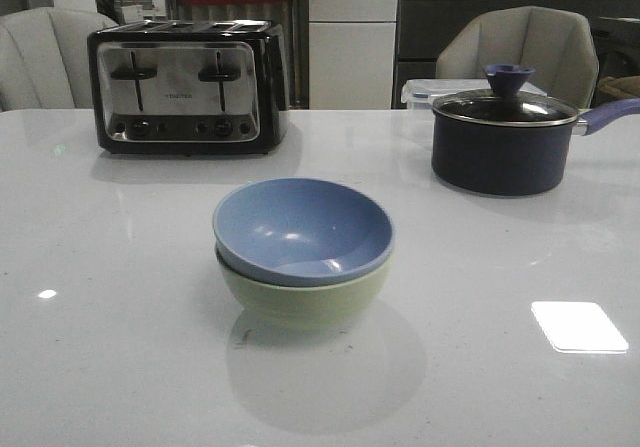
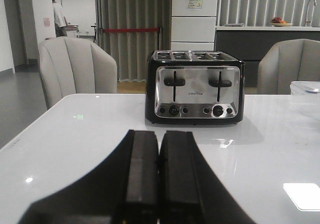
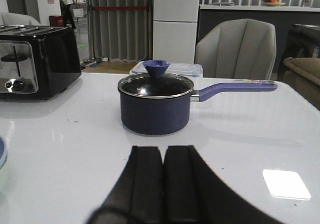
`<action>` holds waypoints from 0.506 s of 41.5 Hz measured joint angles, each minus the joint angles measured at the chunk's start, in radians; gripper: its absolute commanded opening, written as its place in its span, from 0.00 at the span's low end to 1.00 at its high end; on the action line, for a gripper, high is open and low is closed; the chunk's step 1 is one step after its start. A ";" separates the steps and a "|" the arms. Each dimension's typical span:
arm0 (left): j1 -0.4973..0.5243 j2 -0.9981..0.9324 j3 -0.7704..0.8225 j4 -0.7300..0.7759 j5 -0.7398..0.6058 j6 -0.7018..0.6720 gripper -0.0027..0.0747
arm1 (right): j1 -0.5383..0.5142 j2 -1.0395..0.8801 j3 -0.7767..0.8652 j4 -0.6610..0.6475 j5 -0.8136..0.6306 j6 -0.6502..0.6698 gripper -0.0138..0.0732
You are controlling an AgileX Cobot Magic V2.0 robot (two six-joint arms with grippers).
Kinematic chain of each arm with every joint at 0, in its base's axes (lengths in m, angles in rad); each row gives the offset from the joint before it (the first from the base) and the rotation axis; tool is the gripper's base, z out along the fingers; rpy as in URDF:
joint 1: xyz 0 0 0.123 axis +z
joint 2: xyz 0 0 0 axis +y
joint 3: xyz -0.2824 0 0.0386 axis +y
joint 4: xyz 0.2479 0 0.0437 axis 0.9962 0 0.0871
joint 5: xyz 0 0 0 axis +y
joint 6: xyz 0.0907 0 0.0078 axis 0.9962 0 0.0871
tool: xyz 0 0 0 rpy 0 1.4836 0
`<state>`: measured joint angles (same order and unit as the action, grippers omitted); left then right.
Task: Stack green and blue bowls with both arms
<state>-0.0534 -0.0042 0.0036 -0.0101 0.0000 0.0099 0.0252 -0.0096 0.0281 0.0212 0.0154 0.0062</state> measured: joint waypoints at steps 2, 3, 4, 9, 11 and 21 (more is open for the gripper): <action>0.000 0.000 0.000 0.000 0.000 0.000 0.15 | -0.008 0.000 0.000 0.000 -0.005 -0.006 0.23; 0.000 0.000 0.000 0.000 0.000 0.000 0.15 | -0.012 0.000 0.000 0.000 -0.006 -0.006 0.23; 0.000 0.000 0.000 0.000 0.000 0.000 0.15 | -0.014 0.000 0.000 0.000 -0.008 -0.006 0.23; 0.000 0.000 0.000 0.000 0.000 0.000 0.15 | -0.016 0.000 0.000 0.000 -0.015 -0.006 0.23; 0.000 0.000 0.000 0.000 0.000 0.000 0.15 | -0.016 0.000 0.000 0.000 -0.015 -0.006 0.23; 0.000 0.000 0.000 0.000 0.000 0.000 0.15 | -0.016 0.000 0.000 0.000 -0.015 -0.014 0.23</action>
<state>-0.0534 -0.0042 0.0036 -0.0101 0.0000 0.0099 0.0092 -0.0096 0.0281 0.0212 0.0000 -0.0079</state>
